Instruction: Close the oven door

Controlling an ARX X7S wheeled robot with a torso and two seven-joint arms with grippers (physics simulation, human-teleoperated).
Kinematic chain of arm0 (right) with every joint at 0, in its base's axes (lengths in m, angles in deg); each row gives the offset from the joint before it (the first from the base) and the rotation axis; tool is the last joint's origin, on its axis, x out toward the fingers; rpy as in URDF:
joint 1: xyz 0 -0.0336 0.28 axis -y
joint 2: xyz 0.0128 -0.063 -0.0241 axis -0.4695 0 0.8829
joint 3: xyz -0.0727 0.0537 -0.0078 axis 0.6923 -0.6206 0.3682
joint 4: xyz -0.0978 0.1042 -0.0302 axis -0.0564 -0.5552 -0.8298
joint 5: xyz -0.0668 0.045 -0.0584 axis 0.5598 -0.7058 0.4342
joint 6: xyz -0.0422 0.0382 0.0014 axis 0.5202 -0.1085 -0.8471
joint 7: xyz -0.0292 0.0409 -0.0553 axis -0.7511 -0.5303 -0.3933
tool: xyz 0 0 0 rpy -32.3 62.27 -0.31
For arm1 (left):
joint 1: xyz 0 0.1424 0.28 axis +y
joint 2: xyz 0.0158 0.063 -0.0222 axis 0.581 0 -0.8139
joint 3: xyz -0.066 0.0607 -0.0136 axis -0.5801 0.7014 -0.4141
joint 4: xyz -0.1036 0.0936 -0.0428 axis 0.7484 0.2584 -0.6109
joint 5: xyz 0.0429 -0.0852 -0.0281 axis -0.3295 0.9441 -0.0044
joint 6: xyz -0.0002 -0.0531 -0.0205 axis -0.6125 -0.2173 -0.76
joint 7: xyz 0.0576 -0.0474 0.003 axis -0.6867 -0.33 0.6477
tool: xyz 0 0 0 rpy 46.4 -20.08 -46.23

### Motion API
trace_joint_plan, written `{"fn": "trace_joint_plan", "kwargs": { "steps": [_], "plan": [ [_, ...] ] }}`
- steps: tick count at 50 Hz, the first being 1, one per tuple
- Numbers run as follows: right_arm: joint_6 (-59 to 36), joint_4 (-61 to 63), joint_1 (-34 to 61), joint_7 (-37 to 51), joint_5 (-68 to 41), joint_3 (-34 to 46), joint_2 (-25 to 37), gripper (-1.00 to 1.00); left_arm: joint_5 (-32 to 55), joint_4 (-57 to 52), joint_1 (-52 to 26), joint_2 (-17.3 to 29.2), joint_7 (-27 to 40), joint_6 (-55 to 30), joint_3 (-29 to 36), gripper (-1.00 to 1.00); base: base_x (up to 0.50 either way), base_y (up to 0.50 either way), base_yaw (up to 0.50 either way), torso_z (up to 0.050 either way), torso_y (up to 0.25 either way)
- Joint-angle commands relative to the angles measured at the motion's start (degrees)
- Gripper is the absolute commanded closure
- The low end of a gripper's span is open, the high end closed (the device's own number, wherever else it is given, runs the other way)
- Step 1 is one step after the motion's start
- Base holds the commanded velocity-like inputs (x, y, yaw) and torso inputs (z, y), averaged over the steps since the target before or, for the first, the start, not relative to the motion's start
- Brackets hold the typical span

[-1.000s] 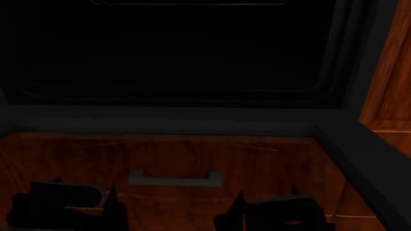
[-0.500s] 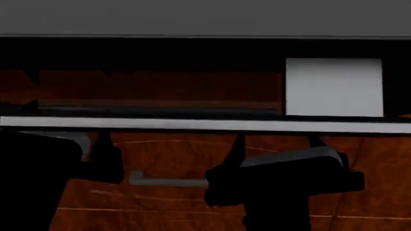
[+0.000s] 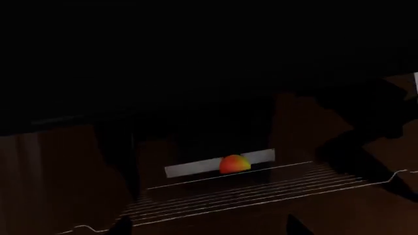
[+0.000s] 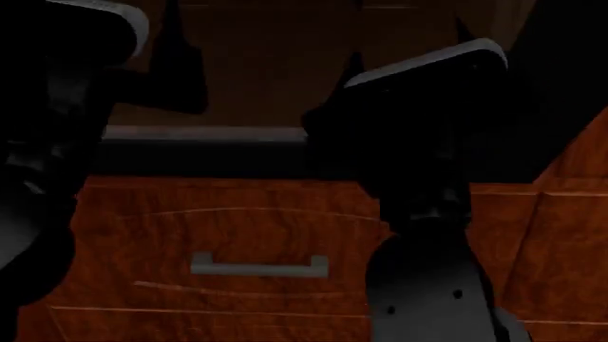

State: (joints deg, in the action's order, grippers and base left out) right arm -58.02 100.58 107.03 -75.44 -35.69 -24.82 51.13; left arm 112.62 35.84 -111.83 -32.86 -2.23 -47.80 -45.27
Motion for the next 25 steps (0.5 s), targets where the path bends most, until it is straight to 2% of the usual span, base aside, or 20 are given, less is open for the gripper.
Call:
{"fn": "trace_joint_plan", "kwargs": {
  "steps": [1,9,11,12,13,15,19,22,25],
  "plan": [
    [18.81,-33.65,16.11,-1.47,-1.39,1.36,-0.96,-1.0,-4.76,29.74,-14.11,-6.71,-6.5,13.55,3.99,-1.0,0.0,0.0,0.0,0.0,0.0],
    [31.99,-59.3,26.21,-0.79,-1.96,1.86,-3.33,-1.0,-6.55,51.15,-20.73,-11.0,-9.88,24.66,5.89,-1.0,0.0,0.0,0.0,0.0,0.0],
    [37.05,-68.26,29.39,-0.81,-2.37,1.88,-4.23,-1.0,-1.82,59.73,-27.8,-11.62,-10.23,26.02,9.01,-1.0,0.0,0.0,0.0,0.0,0.0],
    [39.44,-72.52,30.86,-0.5,-2.29,2.07,-4.76,-1.0,-1.69,61.81,-25.42,-11.55,-9.33,30.63,11.04,-1.0,0.0,0.0,0.0,0.0,0.0],
    [43.24,-79.06,33.16,-0.21,-2.4,2.13,-5.55,-1.0,0.97,66.15,-26.67,-11.63,-8.94,33.98,14.18,-1.0,0.0,0.0,0.0,0.0,0.0],
    [52.62,-95.14,38.85,0.54,-2.51,2.55,-7.51,-1.0,13.73,77.15,-31.16,-11.67,-7.59,42.63,27.23,-1.0,0.0,0.0,0.0,0.0,0.0],
    [51.67,-95.35,38.8,0.64,-3.21,3.78,-7.01,-1.0,37.29,85.26,-34.98,-11.68,-6.4,51.99,51.56,-1.0,0.0,0.0,0.0,0.0,0.0],
    [51.24,-95.36,38.39,0.65,-4.1,5.0,-6.47,-1.0,45.42,86.54,-35.62,-11.68,-6.2,54.11,60.62,-1.0,0.0,0.0,0.0,0.0,0.0],
    [49.84,-95.36,38.14,1.56,-4.11,7.68,-5.99,-1.0,47.93,87.2,-35.77,-11.68,-5.92,54.54,63.59,-1.0,0.0,0.0,0.0,0.0,0.0]
  ]
}}
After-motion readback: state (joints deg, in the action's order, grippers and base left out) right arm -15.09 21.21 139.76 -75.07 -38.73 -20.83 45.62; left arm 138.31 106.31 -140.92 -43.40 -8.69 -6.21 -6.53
